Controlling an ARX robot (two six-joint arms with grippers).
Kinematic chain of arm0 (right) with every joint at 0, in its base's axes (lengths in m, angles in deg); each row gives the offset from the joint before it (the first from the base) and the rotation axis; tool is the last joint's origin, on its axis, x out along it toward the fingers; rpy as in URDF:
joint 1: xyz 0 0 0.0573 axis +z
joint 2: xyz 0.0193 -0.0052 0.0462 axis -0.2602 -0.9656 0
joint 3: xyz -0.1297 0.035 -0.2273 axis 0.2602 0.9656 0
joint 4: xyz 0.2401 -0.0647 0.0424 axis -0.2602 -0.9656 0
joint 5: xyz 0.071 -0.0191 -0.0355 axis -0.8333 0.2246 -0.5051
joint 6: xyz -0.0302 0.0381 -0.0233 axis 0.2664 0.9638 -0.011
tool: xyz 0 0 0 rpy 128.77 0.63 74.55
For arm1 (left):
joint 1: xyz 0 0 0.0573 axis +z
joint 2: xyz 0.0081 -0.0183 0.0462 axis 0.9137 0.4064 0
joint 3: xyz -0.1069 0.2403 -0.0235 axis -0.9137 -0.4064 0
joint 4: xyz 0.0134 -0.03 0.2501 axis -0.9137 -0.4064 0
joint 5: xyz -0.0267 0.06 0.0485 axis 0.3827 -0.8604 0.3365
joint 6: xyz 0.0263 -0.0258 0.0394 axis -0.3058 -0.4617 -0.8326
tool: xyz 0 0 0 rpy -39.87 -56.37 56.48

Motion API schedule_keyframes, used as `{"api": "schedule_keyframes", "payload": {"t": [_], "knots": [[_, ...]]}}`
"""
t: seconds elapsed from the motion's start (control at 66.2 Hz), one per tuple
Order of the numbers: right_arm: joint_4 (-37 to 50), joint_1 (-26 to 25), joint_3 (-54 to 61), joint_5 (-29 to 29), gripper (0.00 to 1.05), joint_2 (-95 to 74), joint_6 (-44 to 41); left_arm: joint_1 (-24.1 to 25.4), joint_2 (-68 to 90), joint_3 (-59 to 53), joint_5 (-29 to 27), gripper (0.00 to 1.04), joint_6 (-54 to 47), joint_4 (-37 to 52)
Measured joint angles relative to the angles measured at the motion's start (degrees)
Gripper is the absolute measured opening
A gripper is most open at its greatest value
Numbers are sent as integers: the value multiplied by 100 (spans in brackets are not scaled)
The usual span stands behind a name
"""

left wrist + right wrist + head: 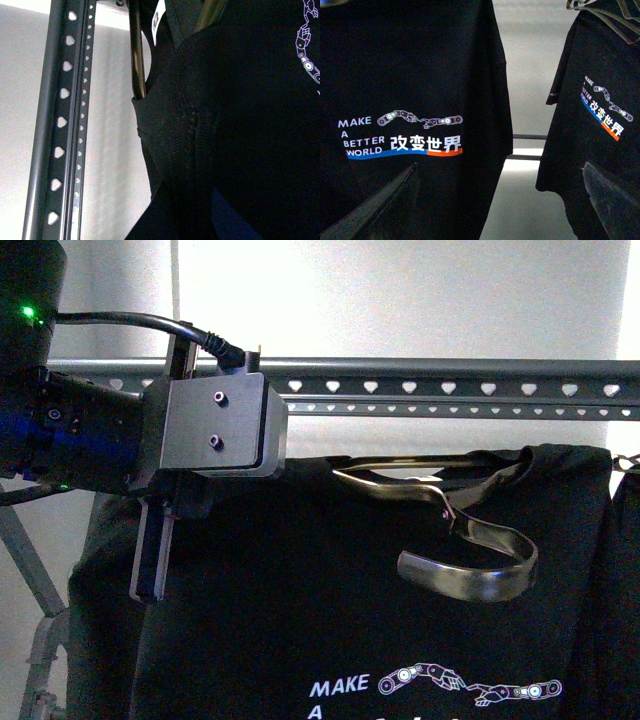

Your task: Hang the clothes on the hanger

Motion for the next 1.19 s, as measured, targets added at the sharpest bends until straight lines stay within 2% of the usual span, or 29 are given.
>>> {"api": "schedule_keyframes", "payload": {"t": [0.181,0.212,0.287,0.333,0.393,0.529,0.665,0.816,0.892,0.998,1.043,1.194], "knots": [[0,0,0,-2,97,0,-2,0,0,0,0,4,0,0],[7,-105,-13,-369,97,-74,-144,0,0,0,0,4,0,0],[527,-769,-146,-1777,97,-758,-636,0,0,0,-9,4,-2,0],[835,-1019,-247,-2168,97,-1108,-752,0,0,0,-13,4,-2,0],[1794,-1469,-566,-2771,97,-2090,-1119,-13,0,0,-9,4,-7,0],[3523,-1484,-1266,-2824,97,-3912,-1801,-13,4,0,-13,4,-9,0],[4675,-1233,-1893,-2857,97,-5407,-2728,-4,4,0,-17,4,-9,0],[5952,-1198,-2411,-3447,97,-6666,-3807,-13,13,0,-15,4,-11,0],[6636,-1344,-2776,-3950,97,-7357,-4269,-13,13,0,-15,4,-11,0],[7226,-1556,-3195,-4400,97,-8081,-4546,-11,13,0,-15,4,-11,0],[7484,-1718,-3480,-4769,97,-8496,-4699,-11,13,0,-17,4,-11,0],[7641,-1947,-4120,-5296,97,-9173,-4874,-11,13,0,-15,4,-13,0]]}}
